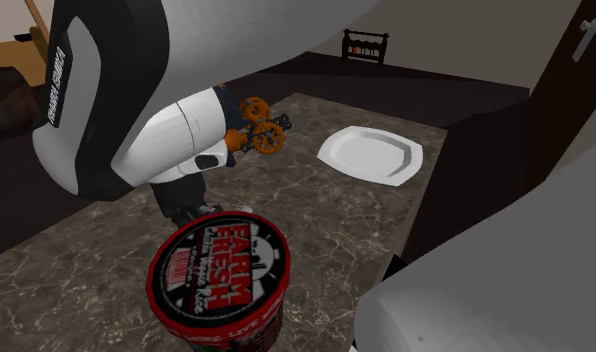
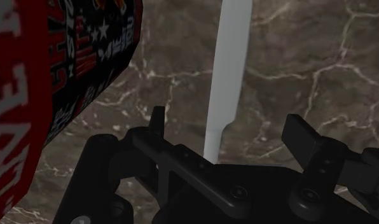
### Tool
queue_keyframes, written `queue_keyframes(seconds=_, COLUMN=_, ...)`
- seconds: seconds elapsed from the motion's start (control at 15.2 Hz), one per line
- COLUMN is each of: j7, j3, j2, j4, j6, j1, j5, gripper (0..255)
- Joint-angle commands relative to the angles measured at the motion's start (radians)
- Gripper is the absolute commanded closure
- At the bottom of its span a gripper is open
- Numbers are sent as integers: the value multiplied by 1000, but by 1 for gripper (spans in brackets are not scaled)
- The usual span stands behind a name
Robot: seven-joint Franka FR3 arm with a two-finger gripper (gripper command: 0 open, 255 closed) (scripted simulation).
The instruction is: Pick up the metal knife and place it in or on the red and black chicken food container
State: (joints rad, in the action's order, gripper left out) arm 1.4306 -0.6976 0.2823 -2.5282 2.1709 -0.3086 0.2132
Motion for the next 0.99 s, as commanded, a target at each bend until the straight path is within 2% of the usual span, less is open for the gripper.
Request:
queue_keyframes(seconds=0.0, j7=4, j3=-4, j2=-9, j4=-5, j6=14, j1=-2, j5=-3, gripper=0)
queue_keyframes(seconds=0.4, j7=4, j3=-4, j2=-9, j4=-5, j6=14, j1=-2, j5=-3, gripper=0)
queue_keyframes(seconds=0.46, j7=4, j3=-4, j2=-9, j4=-5, j6=14, j1=-2, j5=-3, gripper=255)
queue_keyframes(seconds=0.92, j7=5, j3=-5, j2=-11, j4=-3, j6=14, j1=-2, j5=-5, gripper=255)
